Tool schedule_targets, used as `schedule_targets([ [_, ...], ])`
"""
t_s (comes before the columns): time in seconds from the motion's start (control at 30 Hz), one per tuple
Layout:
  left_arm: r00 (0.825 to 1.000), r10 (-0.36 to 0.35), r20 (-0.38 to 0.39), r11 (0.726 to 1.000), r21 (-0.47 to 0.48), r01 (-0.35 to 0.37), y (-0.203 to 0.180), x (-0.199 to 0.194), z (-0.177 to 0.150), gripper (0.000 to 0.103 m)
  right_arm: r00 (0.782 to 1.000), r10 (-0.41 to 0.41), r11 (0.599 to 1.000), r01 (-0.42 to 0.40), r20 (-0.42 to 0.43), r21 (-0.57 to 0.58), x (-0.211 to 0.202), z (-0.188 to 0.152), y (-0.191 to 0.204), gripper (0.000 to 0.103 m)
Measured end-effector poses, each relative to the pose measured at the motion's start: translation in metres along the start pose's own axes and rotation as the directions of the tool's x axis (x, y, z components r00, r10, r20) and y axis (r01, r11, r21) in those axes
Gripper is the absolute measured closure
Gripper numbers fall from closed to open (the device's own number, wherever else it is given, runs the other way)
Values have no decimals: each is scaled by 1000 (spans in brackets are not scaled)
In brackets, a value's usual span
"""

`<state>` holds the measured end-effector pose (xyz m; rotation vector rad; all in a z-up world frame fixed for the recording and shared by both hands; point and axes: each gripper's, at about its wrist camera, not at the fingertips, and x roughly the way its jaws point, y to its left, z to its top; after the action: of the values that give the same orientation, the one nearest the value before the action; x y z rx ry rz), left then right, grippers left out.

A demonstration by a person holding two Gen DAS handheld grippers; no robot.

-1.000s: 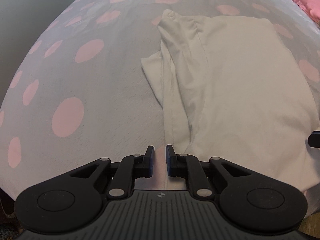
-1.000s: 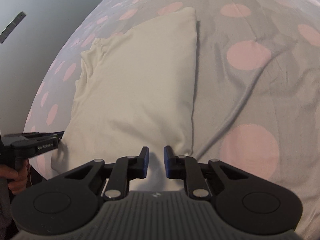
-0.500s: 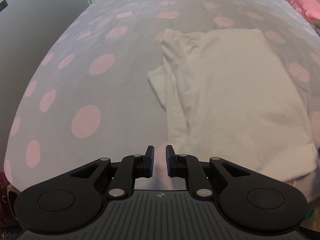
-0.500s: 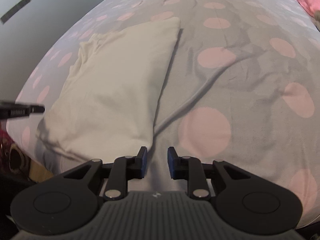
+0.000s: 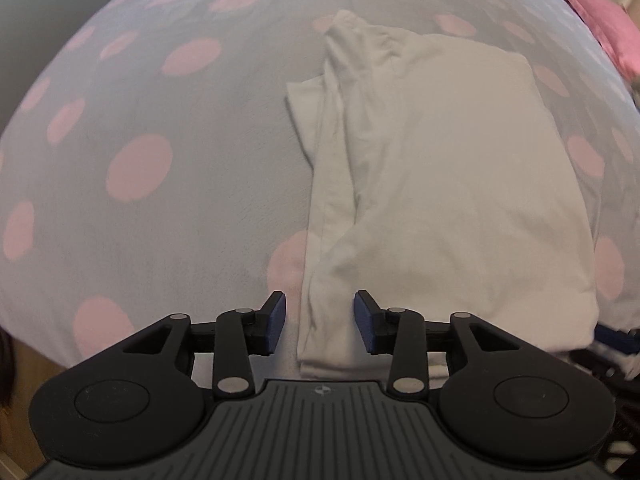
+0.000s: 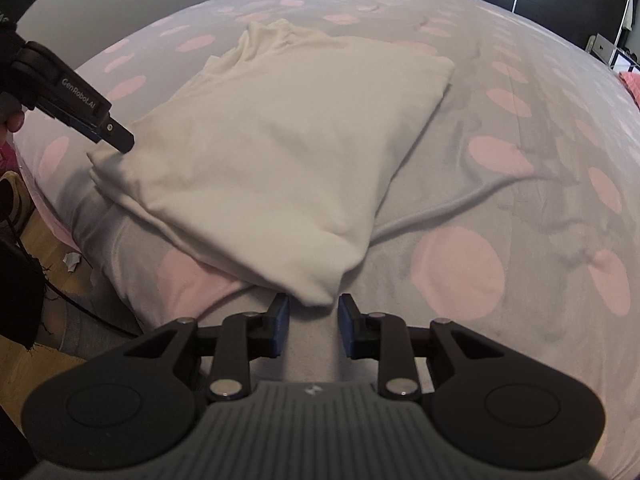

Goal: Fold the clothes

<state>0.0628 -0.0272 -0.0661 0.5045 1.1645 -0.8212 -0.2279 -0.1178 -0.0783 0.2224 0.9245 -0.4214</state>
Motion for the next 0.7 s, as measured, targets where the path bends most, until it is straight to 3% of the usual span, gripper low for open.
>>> schedule_targets([
  [0.17, 999, -20, -28, 1000, -15, 19, 1, 0, -2, 67, 996, -14, 999, 11, 92, 32, -16, 2, -5, 86],
  [0.33, 995, -38, -94, 998, -62, 32, 6, 11, -3, 63, 997, -19, 999, 17, 70, 31, -9, 1, -4, 85],
  [0.43, 990, -60, -127, 995, -83, 50, 7, 17, -3, 63, 997, -42, 999, 42, 69, 0, -2, -2, 2, 63],
  [0.5, 990, -60, -130, 996, -78, 50, 5, 18, -3, 63, 994, -68, 997, 71, 81, -30, 0, -3, 8, 66],
  [0.57, 989, -60, -133, 996, -74, 51, 4, 19, -3, 66, 991, -96, 993, 102, 98, -61, 2, -5, 13, 83],
  [0.63, 990, -55, -131, 997, -68, 46, 2, 18, -3, 81, 986, -119, 988, 130, 117, -86, 0, -5, 18, 92],
  [0.7, 992, -46, -122, 998, -53, 40, -1, 14, -3, 90, 983, -137, 984, 149, 123, -102, -10, -1, 20, 95],
])
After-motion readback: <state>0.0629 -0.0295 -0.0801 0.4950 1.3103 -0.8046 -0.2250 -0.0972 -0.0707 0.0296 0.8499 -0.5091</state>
